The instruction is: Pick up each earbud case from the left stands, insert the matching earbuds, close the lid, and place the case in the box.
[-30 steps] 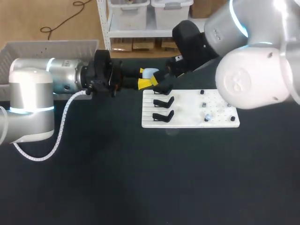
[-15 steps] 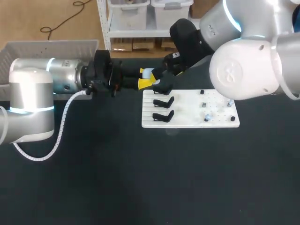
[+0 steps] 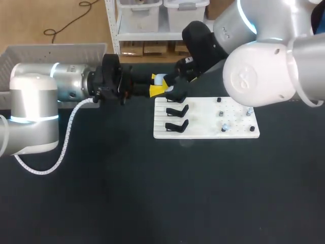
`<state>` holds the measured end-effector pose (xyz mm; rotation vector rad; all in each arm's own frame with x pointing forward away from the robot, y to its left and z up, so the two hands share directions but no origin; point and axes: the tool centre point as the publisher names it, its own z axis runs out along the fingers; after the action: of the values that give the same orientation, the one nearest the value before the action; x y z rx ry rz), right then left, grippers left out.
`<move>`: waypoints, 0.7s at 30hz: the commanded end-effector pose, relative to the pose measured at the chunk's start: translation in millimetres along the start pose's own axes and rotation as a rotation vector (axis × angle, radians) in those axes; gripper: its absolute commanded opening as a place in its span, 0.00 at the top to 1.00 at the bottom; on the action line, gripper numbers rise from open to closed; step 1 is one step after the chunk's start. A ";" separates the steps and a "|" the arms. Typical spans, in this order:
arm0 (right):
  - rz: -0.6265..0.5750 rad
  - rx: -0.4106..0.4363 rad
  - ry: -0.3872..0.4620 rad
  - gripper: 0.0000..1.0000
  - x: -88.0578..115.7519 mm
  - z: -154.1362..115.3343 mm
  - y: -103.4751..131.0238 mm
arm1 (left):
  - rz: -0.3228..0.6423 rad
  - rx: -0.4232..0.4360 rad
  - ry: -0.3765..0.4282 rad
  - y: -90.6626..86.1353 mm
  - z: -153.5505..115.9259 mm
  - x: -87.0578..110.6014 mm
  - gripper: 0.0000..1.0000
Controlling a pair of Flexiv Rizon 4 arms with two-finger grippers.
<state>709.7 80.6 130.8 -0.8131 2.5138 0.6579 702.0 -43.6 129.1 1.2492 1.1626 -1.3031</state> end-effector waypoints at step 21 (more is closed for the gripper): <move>-0.077 0.151 -0.079 0.00 -26.1 -58.6 -8.2 | 0.080 0.009 -0.039 -2.7 -3.7 -8.7 1.00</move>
<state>734.6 62.4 176.8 -0.8332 2.4089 0.5412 701.4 -42.4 137.8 1.2637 1.0846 -1.2735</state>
